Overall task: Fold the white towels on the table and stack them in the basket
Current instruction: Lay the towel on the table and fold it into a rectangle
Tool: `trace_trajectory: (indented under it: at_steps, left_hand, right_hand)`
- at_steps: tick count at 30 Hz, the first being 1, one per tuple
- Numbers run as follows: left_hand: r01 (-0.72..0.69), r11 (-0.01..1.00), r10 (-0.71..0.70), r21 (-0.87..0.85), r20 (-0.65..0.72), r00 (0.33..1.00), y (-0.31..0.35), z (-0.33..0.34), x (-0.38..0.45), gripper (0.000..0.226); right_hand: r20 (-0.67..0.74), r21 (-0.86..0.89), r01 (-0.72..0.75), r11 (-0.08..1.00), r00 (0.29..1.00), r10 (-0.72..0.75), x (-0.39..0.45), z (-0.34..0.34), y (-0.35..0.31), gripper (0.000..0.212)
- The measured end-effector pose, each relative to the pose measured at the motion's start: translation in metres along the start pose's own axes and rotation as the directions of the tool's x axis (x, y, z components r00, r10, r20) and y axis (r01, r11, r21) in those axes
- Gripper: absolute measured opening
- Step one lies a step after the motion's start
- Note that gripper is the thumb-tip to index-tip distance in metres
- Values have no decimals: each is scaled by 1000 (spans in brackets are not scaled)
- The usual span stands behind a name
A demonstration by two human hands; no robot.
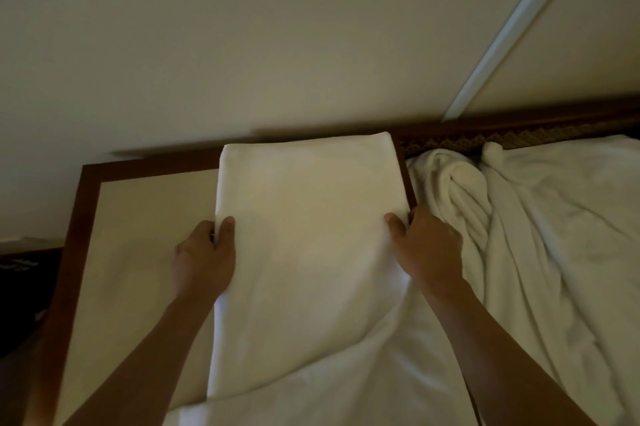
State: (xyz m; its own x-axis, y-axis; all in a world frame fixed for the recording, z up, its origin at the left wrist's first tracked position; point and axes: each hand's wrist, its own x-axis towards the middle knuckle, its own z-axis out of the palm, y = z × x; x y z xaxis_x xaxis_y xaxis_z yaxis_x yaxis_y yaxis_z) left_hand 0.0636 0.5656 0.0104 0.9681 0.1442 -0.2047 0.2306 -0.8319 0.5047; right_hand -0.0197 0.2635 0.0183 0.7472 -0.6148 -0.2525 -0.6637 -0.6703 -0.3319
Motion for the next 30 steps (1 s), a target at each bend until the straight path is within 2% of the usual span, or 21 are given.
trace_trajectory:
  at_steps: [5,8,12,13,15,17,18,19,21,22,24,27,30]
  left_hand:
    - [-9,999,9,36,-6,1000,-9,-4,4,47]
    - [-3,997,7,82,-51,999,-13,-2,2,47]
    - [18,995,-8,98,-94,996,-20,-1,-4,44]
    - [26,995,-17,91,-99,995,-21,-1,-6,41]
    - [43,997,-33,65,-143,989,-17,-2,-9,34]
    - [-40,995,59,88,-222,973,-10,1,-9,36]
    - [-142,983,166,117,-233,958,-4,4,-8,38]
    - [-261,952,289,159,-191,938,3,9,-5,40]
    - [-450,855,456,258,40,889,15,21,1,52]
    - [-497,813,472,304,157,868,17,26,5,59]
    - [-504,778,436,375,255,863,10,32,17,68]
    - [-410,799,349,439,217,912,-10,28,31,75]
    - [-260,855,216,448,149,965,-21,20,36,74]
  right_hand:
    - [-112,93,-4,996,994,15,-3,8,-5,33]
    - [-94,168,-13,986,995,29,-2,19,-4,31]
    - [-93,198,59,978,995,-41,-2,17,-3,29]
    - [-120,191,61,980,992,-38,-3,16,-2,29]
    - [-277,98,80,992,959,-50,-3,14,-1,27]
    - [-405,-9,180,984,899,-168,-5,13,-9,31]
    - [-387,-33,283,959,881,-273,-6,14,-19,37]
    - [-303,-38,398,917,870,-390,-7,16,-31,45]
    - [-17,-45,572,819,819,-573,-12,28,-54,60]
    - [108,-65,615,786,787,-607,-11,36,-58,64]
    - [198,-148,612,777,788,-583,-3,47,-53,67]
    - [142,-217,481,849,877,-460,15,46,-27,65]
    - [94,-229,317,920,948,-303,23,38,-14,64]
